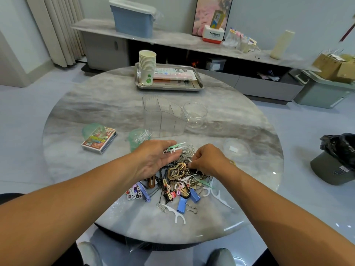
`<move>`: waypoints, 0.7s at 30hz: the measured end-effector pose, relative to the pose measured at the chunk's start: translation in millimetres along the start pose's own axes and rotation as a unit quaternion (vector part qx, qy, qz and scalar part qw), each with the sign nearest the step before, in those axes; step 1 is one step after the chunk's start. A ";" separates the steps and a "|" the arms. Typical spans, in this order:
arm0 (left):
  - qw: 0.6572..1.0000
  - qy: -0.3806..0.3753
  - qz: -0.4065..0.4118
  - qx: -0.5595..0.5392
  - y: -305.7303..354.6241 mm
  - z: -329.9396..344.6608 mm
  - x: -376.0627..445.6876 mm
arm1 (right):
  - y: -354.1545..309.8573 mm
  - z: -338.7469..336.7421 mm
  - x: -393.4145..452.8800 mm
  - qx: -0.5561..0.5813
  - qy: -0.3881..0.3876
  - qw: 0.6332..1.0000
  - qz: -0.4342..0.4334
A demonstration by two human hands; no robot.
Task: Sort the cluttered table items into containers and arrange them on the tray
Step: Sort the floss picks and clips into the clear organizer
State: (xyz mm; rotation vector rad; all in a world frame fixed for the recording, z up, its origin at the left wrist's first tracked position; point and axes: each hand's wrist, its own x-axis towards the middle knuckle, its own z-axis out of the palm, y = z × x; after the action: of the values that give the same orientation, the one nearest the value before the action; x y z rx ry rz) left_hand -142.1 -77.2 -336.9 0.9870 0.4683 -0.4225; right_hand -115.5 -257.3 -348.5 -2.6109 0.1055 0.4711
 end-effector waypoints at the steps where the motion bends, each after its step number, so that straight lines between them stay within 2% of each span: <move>1: 1.000 0.001 0.000 0.000 0.2 -1.3 0.8 | 0.2 -0.9 1.1 0.018 -0.009 1.000 0.004; 9: 1.000 0.012 0.005 0.012 1.2 -4.7 6.4 | 4.4 -23.3 6.7 0.035 0.033 0.999 -0.003; 11: 1.000 0.013 0.004 0.010 0.3 -4.1 7.4 | 3.3 -30.8 5.7 -0.004 0.052 0.998 -0.031; 13: 1.000 0.015 -0.001 0.007 -0.4 -3.3 8.1 | 0.3 -35.7 1.9 -0.096 0.077 0.990 -0.065; 15: 1.000 0.018 -0.003 0.008 -0.7 -2.6 8.3 | -4.2 -39.5 -4.4 -0.258 0.103 0.954 -0.112; 17: 1.000 0.021 -0.002 0.008 -1.0 -2.3 8.7 | -7.7 -41.2 -8.8 -0.416 0.121 0.888 -0.156; 19: 1.000 0.022 -0.003 0.008 -1.4 -1.8 8.2 | -10.1 -43.8 -12.9 -0.483 0.108 0.853 -0.168; 21: 1.000 0.021 -0.004 0.008 -1.9 -1.8 7.9 | -11.2 -46.4 -16.5 -0.509 0.083 0.842 -0.159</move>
State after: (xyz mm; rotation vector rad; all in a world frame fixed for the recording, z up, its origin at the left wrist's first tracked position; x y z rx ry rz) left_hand -136.9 -77.6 -343.5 1.0117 0.5075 -0.4143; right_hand -114.8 -269.5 -299.5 -3.5916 -0.7096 0.1782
